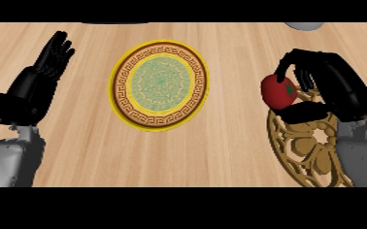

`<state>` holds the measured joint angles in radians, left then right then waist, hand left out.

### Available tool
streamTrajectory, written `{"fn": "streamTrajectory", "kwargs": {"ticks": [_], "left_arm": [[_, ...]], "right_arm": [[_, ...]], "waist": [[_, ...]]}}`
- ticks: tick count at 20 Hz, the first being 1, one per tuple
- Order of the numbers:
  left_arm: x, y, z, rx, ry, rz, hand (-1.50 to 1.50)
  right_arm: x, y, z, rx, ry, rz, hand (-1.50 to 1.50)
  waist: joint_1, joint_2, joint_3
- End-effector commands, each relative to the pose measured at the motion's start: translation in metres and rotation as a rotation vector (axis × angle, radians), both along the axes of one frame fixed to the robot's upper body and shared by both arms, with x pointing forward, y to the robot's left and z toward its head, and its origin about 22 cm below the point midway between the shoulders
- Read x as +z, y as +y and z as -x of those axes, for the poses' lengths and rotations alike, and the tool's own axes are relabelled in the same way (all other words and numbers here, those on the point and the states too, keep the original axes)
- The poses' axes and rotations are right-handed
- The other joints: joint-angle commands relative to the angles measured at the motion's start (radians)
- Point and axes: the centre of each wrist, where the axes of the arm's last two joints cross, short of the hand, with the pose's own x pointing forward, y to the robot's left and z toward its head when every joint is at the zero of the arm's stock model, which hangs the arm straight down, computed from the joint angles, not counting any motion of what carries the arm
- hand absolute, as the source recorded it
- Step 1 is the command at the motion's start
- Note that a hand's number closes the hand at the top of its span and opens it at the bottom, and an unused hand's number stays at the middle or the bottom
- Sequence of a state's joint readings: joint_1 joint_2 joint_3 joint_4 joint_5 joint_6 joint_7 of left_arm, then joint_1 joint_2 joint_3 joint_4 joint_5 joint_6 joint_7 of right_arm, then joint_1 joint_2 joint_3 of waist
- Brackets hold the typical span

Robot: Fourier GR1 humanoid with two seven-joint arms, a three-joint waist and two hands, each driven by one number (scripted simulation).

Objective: Pick the tomato from the placemat and place it in the plate

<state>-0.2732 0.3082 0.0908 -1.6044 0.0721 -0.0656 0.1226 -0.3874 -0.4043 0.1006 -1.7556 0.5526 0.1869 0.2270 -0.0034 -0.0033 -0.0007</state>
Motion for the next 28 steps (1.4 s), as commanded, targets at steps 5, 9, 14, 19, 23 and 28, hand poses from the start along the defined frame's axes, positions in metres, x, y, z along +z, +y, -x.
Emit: {"fn": "streamTrajectory", "kwargs": {"ticks": [5,9,14,19,23,28], "left_arm": [[-0.01,0.0,0.008,-0.013,-0.027,0.01,0.0],[0.012,-0.018,-0.007,-0.016,-0.004,0.015,0.0],[-0.001,-0.008,-0.014,-0.04,-0.016,0.01,0.0],[-0.007,-0.009,0.001,-0.046,-0.01,0.001,0.0],[0.014,-0.018,-0.026,-0.054,-0.006,0.005,0.0],[-0.01,-0.037,-0.019,-0.076,-0.02,0.001,0.0]], "right_arm": [[0.02,0.084,-0.005,0.092,-0.016,-0.038,1.5],[0.037,0.143,-0.03,0.117,0.045,-0.082,1.5],[0.021,0.185,-0.057,0.136,0.089,-0.088,1.5],[-0.012,0.212,-0.071,0.088,0.102,-0.058,1.5],[-0.026,0.23,-0.08,0.051,0.113,-0.012,1.5],[-0.041,0.23,-0.101,0.072,0.153,0.078,1.5]], "waist": [[0.011,0.004,0.0],[0.019,0.006,0.0],[0.027,0.011,0.0],[0.042,0.01,0.0],[0.04,0.013,0.0],[0.061,0.021,0.0]]}}
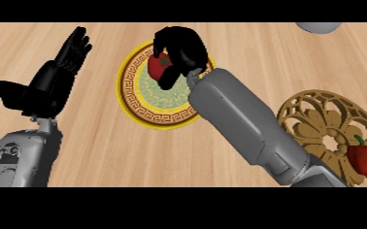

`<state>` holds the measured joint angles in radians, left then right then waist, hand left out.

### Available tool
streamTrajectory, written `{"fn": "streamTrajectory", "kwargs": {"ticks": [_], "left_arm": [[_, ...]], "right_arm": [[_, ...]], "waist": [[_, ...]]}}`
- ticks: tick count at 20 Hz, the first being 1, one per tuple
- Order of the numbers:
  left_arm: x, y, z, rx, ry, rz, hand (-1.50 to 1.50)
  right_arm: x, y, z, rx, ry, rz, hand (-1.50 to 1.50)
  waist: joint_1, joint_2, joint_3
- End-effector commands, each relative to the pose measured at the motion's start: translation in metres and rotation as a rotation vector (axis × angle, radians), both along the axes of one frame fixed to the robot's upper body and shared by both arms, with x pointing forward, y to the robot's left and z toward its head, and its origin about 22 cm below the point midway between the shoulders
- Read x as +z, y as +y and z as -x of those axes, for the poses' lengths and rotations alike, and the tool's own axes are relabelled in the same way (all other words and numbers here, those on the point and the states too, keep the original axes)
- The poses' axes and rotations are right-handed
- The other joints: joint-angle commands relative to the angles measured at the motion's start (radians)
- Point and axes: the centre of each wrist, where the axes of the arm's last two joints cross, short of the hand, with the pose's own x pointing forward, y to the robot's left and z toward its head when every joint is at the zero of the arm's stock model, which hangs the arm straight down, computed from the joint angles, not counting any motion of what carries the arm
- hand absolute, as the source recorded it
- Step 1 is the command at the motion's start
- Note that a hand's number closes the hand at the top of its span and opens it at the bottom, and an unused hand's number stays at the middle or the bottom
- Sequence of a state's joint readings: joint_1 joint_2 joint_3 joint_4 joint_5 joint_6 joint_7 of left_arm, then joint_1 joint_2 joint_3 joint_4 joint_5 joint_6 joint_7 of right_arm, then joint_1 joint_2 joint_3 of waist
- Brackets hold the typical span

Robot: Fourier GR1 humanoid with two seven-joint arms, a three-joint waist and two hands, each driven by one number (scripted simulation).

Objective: Pick the tomato from the placemat and place it in the plate

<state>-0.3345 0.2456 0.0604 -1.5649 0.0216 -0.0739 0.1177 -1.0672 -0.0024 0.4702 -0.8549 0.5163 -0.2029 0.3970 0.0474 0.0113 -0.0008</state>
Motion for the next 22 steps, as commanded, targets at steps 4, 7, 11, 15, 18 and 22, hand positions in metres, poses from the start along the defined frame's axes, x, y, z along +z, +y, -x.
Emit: {"fn": "streamTrajectory", "kwargs": {"ticks": [4,7,11,15,18,22], "left_arm": [[0.003,-0.01,0.005,-0.031,-0.007,-0.008,0.0],[0.015,-0.001,-0.008,-0.052,-0.027,-0.005,0.0],[0.006,-0.017,-0.009,-0.078,-0.014,0.009,0.0],[0.011,-0.014,-0.004,-0.05,-0.024,0.014,0.0],[0.009,-0.002,-0.015,-0.031,-0.008,0.012,0.0],[0.001,0.006,0.006,-0.016,-0.016,0.0,0.0]], "right_arm": [[-0.026,-0.004,-0.016,-0.127,0.108,-0.079,-1.5],[-0.046,-0.008,-0.013,-0.114,0.15,-0.087,-1.5],[-0.044,-0.008,-0.012,-0.051,0.138,-0.229,-1.5],[-0.027,-0.008,-0.021,-0.079,0.061,-0.375,-1.5],[-0.032,-0.01,-0.016,-0.104,0.035,-0.511,-1.5],[-0.021,-0.011,-0.021,-0.108,0.072,-0.647,-1.5]], "waist": [[0.039,0.005,0.0],[0.056,0.013,0.0],[0.065,0.019,0.001],[0.054,0.012,0.001],[0.043,0.016,0.001],[0.039,0.004,0.001]]}}
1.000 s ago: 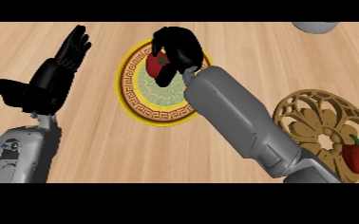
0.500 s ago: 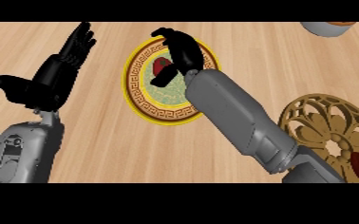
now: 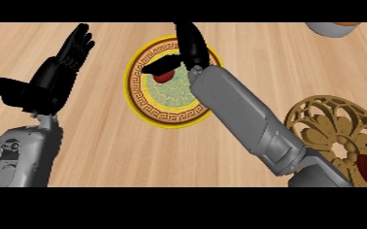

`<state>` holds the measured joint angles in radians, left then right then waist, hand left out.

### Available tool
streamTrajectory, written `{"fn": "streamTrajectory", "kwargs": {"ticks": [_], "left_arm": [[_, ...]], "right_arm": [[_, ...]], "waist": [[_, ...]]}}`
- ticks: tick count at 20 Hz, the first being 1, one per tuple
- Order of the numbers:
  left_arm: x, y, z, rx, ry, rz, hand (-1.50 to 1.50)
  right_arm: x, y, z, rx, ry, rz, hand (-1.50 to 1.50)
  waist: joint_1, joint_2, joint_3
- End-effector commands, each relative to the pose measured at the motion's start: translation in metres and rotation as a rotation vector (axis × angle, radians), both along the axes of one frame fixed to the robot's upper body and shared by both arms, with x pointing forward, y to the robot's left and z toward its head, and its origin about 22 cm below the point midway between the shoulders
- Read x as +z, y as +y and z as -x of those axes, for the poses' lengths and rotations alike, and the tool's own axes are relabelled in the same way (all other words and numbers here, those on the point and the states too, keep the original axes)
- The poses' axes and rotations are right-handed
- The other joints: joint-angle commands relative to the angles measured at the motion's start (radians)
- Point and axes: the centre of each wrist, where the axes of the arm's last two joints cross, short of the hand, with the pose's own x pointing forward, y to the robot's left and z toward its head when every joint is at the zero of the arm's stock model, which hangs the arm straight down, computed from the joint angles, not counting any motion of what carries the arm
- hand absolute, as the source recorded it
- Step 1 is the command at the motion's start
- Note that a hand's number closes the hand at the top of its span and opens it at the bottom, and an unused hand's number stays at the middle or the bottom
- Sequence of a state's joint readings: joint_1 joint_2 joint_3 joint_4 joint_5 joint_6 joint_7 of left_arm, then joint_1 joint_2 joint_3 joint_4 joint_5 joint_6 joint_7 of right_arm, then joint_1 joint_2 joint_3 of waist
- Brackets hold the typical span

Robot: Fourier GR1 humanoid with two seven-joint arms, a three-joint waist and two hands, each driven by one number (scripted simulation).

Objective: Pick the tomato from the placemat and place it in the plate

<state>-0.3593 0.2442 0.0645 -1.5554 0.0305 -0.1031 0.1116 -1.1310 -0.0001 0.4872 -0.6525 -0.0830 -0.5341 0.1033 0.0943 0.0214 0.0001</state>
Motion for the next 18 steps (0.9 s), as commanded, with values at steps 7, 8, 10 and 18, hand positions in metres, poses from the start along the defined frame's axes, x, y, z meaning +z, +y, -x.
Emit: {"fn": "streamTrajectory", "kwargs": {"ticks": [7,8,10,18], "left_arm": [[-0.01,0.033,0.016,0.079,0.012,-0.012,0.0],[0.003,0.013,0.012,0.078,0.018,-0.003,0.0],[-0.009,0.015,0.01,0.085,0.016,0.001,0.0],[-0.006,0.037,0.013,0.089,0.01,0.011,0.0]], "right_arm": [[-0.007,-0.039,-0.021,-0.056,0.015,-0.236,-1.5],[0.005,-0.05,-0.025,-0.061,0.002,-0.253,-1.5],[-0.015,-0.087,-0.024,-0.051,0.014,-0.254,-1.5],[-0.029,-0.177,-0.029,-0.032,-0.038,-0.243,-1.5]], "waist": [[-0.073,-0.017,0.0],[-0.082,-0.02,0.0],[-0.095,-0.021,0.0],[-0.089,-0.019,0.0]]}}
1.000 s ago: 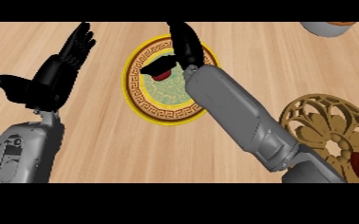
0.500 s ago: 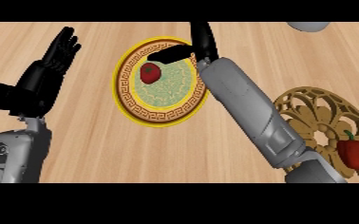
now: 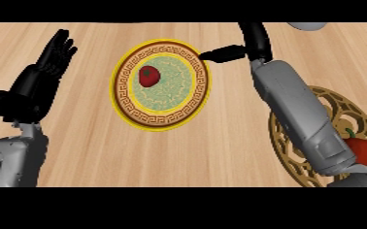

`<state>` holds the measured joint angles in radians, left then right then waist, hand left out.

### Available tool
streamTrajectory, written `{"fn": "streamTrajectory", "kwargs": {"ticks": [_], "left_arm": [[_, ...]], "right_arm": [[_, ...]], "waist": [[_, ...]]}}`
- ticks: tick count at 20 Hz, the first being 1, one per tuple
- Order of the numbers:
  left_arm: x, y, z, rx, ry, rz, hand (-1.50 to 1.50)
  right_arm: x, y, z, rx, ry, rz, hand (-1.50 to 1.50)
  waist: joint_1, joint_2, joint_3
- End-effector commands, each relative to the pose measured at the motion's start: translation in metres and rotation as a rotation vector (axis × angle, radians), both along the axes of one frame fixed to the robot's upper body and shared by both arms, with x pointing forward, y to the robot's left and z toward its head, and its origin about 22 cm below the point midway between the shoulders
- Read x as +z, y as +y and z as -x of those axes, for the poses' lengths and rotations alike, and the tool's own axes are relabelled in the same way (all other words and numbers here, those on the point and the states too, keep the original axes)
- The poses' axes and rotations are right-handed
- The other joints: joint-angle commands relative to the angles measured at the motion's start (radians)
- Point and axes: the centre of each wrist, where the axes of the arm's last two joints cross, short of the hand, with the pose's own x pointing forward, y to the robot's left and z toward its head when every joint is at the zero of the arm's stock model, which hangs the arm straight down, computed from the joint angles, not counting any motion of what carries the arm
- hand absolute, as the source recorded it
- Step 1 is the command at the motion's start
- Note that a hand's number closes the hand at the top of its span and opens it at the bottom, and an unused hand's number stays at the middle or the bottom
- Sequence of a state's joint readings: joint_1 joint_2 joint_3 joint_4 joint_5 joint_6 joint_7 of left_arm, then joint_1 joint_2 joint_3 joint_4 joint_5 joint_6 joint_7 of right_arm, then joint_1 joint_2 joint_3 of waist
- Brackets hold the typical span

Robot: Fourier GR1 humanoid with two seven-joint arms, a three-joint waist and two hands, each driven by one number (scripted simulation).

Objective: Pick the tomato from the placemat and place it in the plate

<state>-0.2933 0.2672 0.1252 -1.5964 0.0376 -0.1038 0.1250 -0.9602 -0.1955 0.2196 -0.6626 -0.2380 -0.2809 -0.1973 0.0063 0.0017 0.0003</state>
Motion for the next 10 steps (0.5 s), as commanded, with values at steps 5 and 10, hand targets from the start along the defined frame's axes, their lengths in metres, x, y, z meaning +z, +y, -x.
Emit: {"fn": "streamTrajectory", "kwargs": {"ticks": [5,10], "left_arm": [[-0.007,-0.016,-0.001,-0.009,-0.001,0.01,0.0],[-0.012,-0.008,0.016,-0.011,0.011,0.003,0.0]], "right_arm": [[-0.018,-0.103,0.012,-0.005,-0.014,0.039,-1.5],[-0.002,-0.111,0.009,0.041,-0.007,0.056,-1.5]], "waist": [[-0.007,0.001,0.0],[0.0,-0.002,0.0]]}}
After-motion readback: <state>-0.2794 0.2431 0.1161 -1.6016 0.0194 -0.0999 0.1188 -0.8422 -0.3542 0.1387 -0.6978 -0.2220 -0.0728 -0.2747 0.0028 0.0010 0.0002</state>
